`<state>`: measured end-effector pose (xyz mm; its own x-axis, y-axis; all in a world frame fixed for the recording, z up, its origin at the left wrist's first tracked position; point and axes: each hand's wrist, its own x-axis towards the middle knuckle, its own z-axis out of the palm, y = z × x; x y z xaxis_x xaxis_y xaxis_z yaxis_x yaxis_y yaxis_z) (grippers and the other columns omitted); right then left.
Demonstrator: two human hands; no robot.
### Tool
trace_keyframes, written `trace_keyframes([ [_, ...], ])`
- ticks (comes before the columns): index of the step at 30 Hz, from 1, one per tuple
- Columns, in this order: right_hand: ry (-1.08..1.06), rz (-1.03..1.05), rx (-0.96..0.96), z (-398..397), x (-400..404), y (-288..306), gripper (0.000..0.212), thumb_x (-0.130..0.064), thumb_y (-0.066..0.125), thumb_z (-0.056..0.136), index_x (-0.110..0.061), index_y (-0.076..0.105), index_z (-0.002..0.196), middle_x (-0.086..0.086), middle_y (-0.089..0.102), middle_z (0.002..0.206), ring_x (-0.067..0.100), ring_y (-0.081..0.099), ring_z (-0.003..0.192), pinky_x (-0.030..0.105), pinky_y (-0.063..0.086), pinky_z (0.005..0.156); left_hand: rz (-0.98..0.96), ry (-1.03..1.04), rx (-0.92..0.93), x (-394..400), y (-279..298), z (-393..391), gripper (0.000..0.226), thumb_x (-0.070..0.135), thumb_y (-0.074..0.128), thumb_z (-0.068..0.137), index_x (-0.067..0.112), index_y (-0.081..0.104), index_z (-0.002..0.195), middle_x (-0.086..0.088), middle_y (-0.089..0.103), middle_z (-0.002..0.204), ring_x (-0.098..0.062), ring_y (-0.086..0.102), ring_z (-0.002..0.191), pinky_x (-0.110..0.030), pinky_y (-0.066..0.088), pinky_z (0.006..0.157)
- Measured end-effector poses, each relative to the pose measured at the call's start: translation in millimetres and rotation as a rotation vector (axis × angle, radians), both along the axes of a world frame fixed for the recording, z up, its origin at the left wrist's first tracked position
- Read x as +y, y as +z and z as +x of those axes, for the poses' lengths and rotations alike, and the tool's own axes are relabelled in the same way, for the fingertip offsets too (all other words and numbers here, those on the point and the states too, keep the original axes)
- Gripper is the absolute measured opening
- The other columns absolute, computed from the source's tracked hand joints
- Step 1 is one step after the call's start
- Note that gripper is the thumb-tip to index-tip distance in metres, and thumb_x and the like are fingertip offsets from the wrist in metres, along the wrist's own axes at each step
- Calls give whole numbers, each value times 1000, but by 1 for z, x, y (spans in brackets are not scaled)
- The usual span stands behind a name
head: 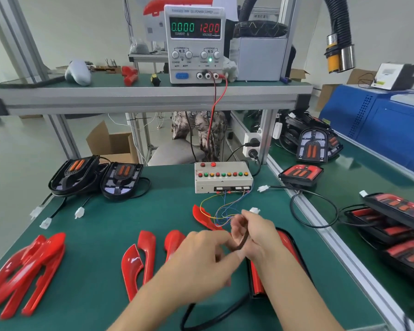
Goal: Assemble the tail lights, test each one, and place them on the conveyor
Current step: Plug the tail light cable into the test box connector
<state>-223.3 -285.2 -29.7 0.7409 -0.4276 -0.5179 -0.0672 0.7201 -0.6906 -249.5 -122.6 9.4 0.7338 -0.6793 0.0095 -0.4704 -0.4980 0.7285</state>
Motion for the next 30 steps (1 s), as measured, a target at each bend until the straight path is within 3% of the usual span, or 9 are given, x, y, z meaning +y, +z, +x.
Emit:
trace_keyframes([
  [2,45,-50,24,-10,-6,-7,30,-25,43,110,-5,54,90,-6,38,41,6,31,27,15,25,30,-41,19,21,-3,0,18,42,55,52,92,18,69,79,7,72,66,-11,64,59,-33,54,63],
  [5,101,-94,-5,-33,-12,-11,46,-39,39,110,2,60,109,-6,31,47,7,27,32,19,22,31,-207,188,-124,-27,-7,58,11,24,63,95,22,71,88,10,71,76,-3,60,67,-18,48,69],
  [7,112,-140,-15,-44,-14,-11,45,-38,41,110,1,62,112,-5,34,48,7,29,32,20,22,32,-173,126,-231,-56,-15,77,15,10,62,94,17,70,104,8,71,99,-4,62,90,-10,43,81],
  [11,54,-309,2,-52,-22,-8,33,-27,43,109,1,62,109,-1,34,50,9,27,33,19,19,34,202,-115,-482,-113,-43,103,36,12,58,95,16,59,131,-4,60,133,-23,50,127,-36,40,105],
  [14,53,-433,15,-55,-30,-4,25,-18,44,107,-1,61,101,1,38,48,11,30,33,18,22,34,539,-205,-588,-138,-61,110,35,22,57,96,23,57,131,-4,62,129,-28,50,126,-47,35,103],
  [17,111,-457,20,-55,-35,-2,22,-16,50,106,-7,62,90,1,52,54,11,41,37,20,31,36,645,-189,-594,-143,-77,113,24,22,56,97,21,59,121,-6,59,121,-30,56,119,-49,34,99],
  [23,137,-651,47,-46,-49,-9,23,-14,58,103,-3,63,83,4,60,59,11,38,36,20,27,35,283,-120,-318,-121,-69,127,21,32,57,99,22,68,114,-2,72,113,-28,63,109,-42,43,99],
  [27,224,-892,109,-35,-53,-10,34,-19,58,103,0,63,76,-2,58,51,13,39,35,20,30,37,-73,-165,-110,-92,-41,139,19,23,66,97,19,75,113,9,71,98,10,63,87,-10,46,81],
  [30,278,-1039,111,-26,-51,-4,29,-25,57,103,-7,67,82,-3,60,54,14,41,36,19,32,40,-64,-201,-112,-77,-26,145,21,23,62,100,22,73,118,16,68,97,16,58,80,-4,41,74],
])
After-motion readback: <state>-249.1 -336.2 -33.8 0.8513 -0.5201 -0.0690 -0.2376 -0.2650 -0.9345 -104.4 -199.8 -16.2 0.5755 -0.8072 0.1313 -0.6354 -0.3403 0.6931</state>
